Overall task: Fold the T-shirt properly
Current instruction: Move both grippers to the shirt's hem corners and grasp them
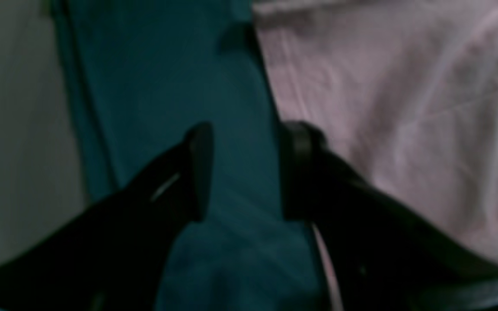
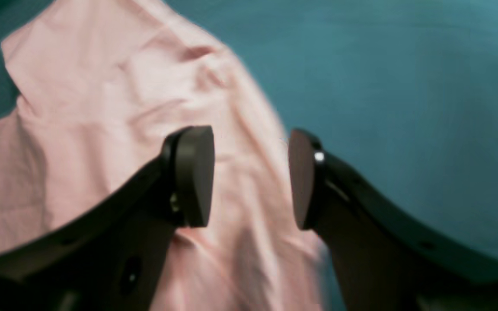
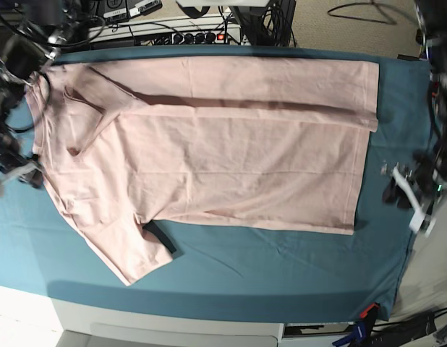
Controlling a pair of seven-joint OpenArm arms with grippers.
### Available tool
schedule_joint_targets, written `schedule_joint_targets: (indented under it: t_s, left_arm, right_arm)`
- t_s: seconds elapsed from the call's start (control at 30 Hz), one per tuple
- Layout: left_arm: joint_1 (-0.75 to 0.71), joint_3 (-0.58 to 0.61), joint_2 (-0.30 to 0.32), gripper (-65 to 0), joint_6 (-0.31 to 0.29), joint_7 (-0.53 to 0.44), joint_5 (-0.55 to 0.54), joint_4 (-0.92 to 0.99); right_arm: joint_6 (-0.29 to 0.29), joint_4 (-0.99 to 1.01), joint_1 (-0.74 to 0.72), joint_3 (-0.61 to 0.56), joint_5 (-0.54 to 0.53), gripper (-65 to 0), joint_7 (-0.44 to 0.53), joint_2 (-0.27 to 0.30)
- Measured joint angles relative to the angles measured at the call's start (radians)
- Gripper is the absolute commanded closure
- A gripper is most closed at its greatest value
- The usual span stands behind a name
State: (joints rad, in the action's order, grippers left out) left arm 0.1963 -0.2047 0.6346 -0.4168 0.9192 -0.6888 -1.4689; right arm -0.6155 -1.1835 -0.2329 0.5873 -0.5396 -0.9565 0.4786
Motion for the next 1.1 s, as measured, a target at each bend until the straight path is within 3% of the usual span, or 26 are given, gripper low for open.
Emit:
schedule_joint_targets:
  t_s: [0.1, 0.23, 0.47, 0.77, 1.1]
  left_arm:
    - [0.162, 0.089, -0.003, -24.4, -0.003, -0.013, 0.001, 0.237]
    - [0.368, 0.115, -0.023, -24.3, -0.068, -0.02, -0.021, 0.571]
    - [0.586, 0.111, -0.066, -24.0, -0.113, -0.029, -0.121, 0.98]
    - [0.563, 0.112, -0.139, -24.0, -0.111, -0.031, -0.123, 1.03]
    - [0.528, 0.112, -0.143, -24.0, -0.112, -0.049, -0.106, 1.03]
  right_arm:
    - [0.017, 0.0, -0.031, -0.055, 0.071, -28.4, 0.031, -0.054]
    - [0.022, 0.0, -0.043, -0.089, 0.102, -28.4, 0.068, -0.1]
    - [0.024, 0.0, -0.044, -0.089, 0.108, -28.4, 0.074, -0.118]
    - [0.024, 0.0, -0.044, -0.09, 0.109, -28.4, 0.071, -0.118]
    - [0.024, 0.0, -0.042, -0.09, 0.109, -28.4, 0.071, -0.119]
